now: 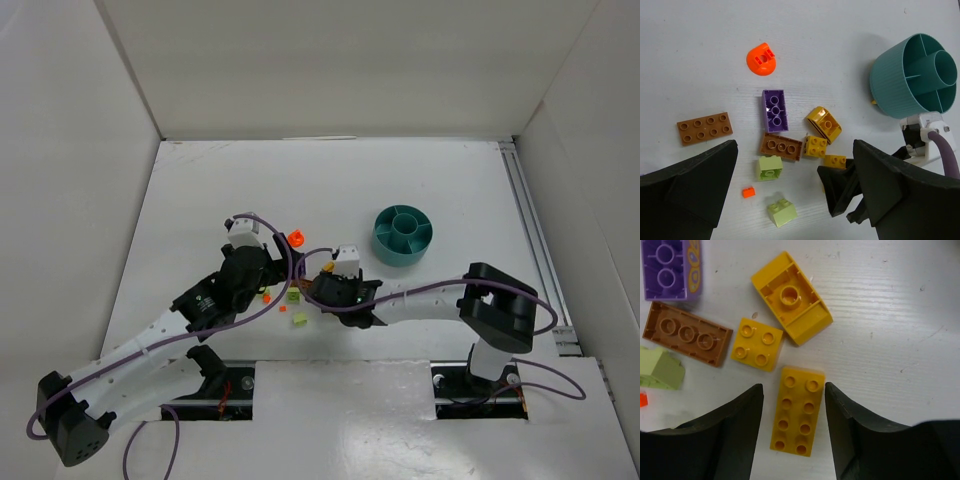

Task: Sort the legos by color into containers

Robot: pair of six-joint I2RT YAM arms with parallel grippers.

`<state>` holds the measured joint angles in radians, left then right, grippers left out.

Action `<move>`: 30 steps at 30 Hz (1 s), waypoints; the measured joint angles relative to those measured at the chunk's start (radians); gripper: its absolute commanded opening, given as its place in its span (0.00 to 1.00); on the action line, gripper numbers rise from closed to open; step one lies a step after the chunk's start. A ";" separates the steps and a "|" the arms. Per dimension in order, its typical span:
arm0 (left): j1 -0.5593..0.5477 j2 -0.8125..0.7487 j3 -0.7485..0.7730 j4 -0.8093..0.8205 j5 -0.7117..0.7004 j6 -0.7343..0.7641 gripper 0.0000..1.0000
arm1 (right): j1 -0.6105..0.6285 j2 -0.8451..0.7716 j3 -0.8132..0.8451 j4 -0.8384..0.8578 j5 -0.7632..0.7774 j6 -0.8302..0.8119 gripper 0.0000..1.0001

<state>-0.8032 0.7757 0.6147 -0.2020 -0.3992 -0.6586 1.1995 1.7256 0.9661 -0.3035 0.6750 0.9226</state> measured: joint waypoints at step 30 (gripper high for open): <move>0.000 0.020 -0.016 0.064 0.074 0.044 0.99 | -0.072 -0.505 -0.169 0.308 0.163 -0.703 0.32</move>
<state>-0.8032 0.7956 0.5983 -0.1383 -0.3256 -0.6147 1.1271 1.2201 0.7967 0.0044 0.8375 0.2199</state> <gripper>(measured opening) 0.989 0.423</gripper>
